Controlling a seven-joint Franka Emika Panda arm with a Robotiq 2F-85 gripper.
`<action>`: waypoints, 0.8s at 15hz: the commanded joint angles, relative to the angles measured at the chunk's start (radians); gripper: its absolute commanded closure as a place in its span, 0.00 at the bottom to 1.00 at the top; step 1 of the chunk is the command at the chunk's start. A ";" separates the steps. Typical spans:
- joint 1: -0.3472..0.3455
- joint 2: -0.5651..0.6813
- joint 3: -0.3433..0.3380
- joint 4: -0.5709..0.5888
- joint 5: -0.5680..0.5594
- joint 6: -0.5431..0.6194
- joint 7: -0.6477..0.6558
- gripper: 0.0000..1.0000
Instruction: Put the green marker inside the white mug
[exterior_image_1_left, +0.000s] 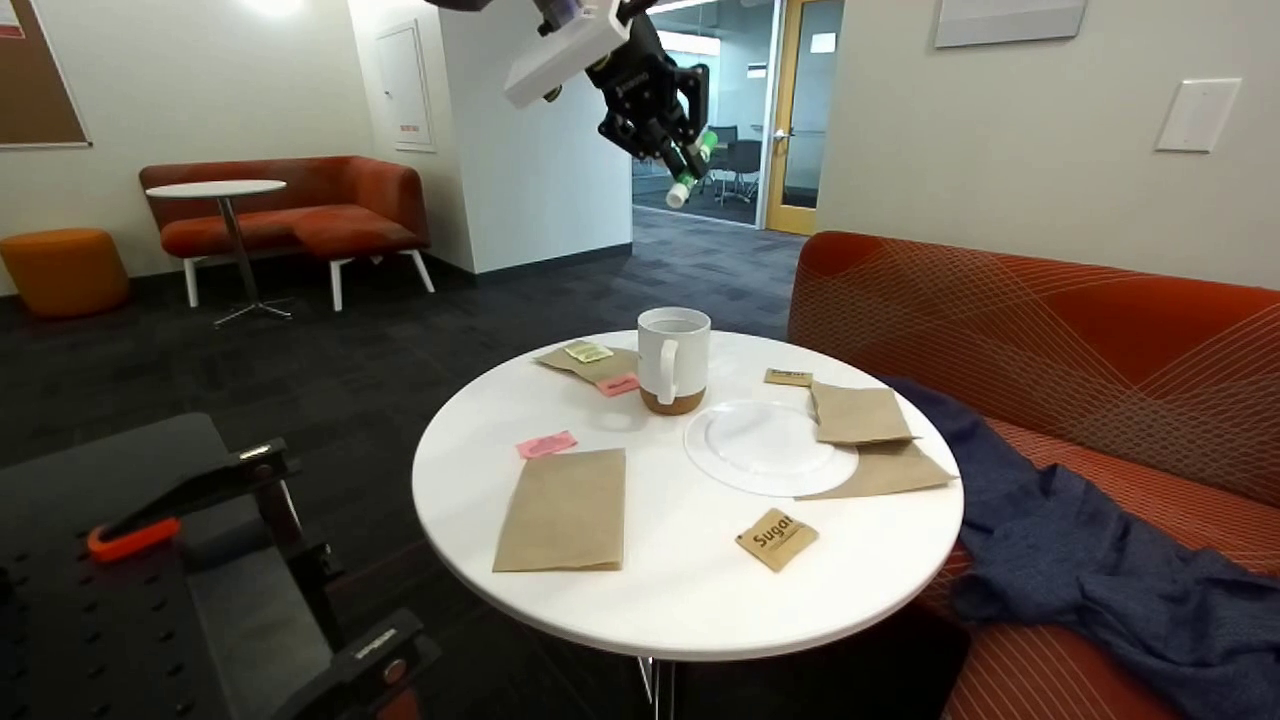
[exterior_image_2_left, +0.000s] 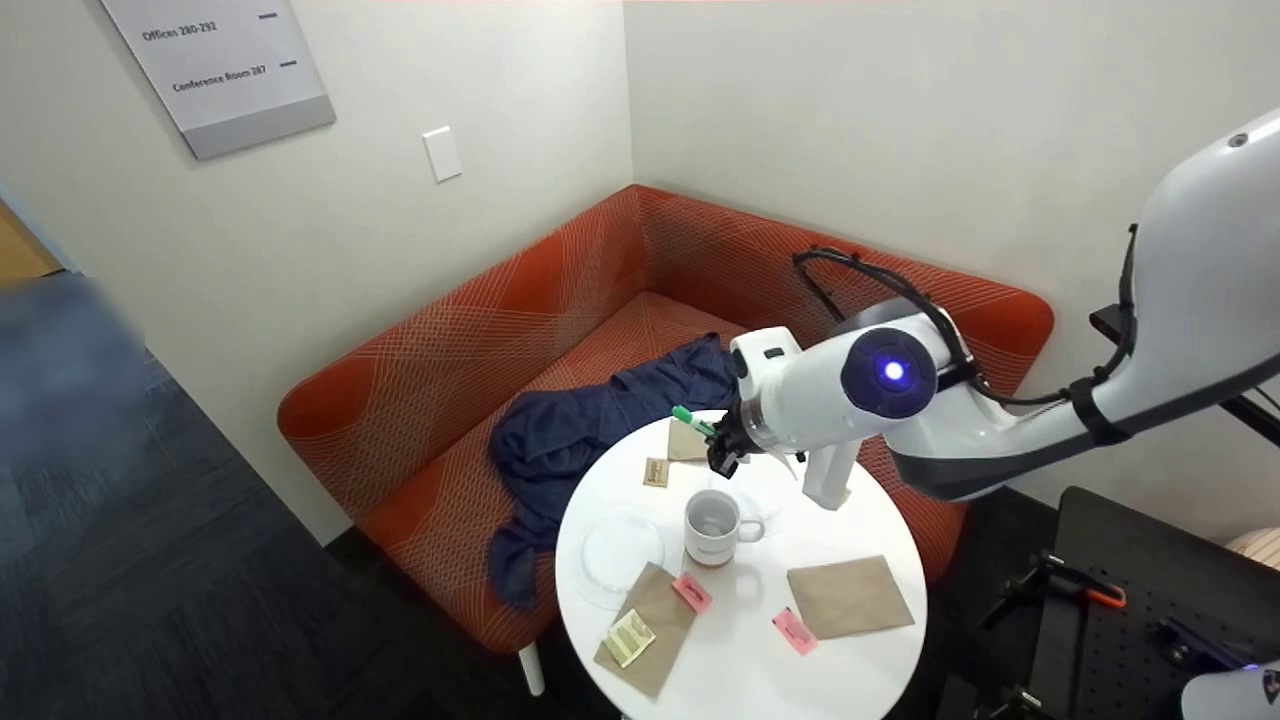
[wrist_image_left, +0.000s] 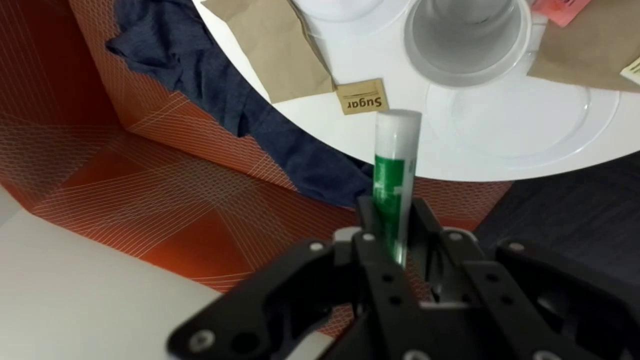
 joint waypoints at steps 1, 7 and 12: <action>0.066 0.024 -0.053 0.049 -0.200 -0.026 0.277 0.95; 0.131 0.026 -0.058 0.069 -0.517 -0.200 0.744 0.95; 0.031 0.018 0.141 0.032 -0.565 -0.522 0.952 0.95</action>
